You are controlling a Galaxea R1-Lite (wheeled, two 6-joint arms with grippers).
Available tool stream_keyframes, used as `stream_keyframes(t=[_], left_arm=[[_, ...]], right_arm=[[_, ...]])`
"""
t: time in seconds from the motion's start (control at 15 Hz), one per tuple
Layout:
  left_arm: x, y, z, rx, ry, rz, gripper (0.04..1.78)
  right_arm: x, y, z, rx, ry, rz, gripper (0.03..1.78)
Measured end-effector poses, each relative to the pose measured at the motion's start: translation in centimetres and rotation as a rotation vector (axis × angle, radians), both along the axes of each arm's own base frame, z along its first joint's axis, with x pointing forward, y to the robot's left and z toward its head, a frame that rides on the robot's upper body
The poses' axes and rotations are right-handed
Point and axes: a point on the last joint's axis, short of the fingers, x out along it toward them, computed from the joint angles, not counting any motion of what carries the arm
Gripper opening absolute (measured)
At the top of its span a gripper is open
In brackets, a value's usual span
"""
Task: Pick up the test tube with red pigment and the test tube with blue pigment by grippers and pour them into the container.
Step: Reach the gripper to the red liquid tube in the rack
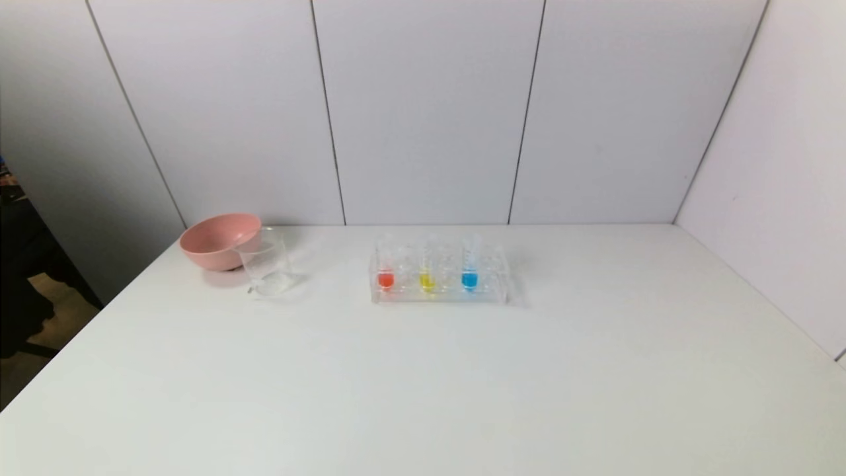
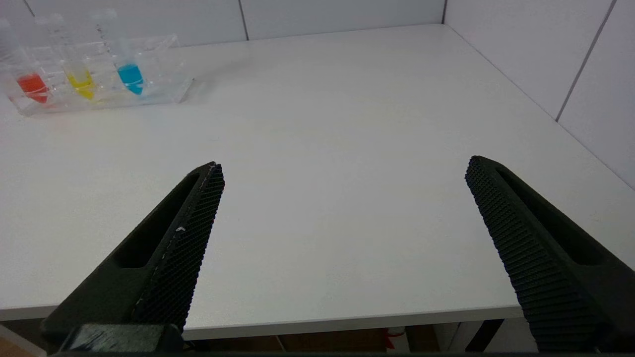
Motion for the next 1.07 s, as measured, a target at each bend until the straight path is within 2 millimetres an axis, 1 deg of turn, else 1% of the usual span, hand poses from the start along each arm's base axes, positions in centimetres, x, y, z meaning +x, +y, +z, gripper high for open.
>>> stream_keyframes(t=[0.47,0.53,0.67,0.8,0.93,1.07], left_arm=[[0.0,0.0,0.0,-0.003,-0.004,0.002,1.78],[-0.1,0.0,0.3,-0.006,-0.017,0.004,1.78],[-0.4,0.0,2.0,-0.01,-0.058,0.001,1.78],[-0.3,0.0,4.4,-0.024,-0.069,-0.012,1.78],[0.8,0.0,7.4,-0.058,-0.067,-0.045,1.78],[2.8,-0.1,9.7,-0.083,-0.038,-0.085,1.78]], right_arm=[[0.0,0.0,0.0,0.0,0.0,0.0,1.77],[0.0,0.0,0.0,0.0,0.0,0.0,1.77],[0.0,0.0,0.0,0.0,0.0,0.0,1.77],[0.0,0.0,0.0,0.0,0.0,0.0,1.77],[0.0,0.0,0.0,0.0,0.0,0.0,1.77],[0.0,0.0,0.0,0.0,0.0,0.0,1.77]])
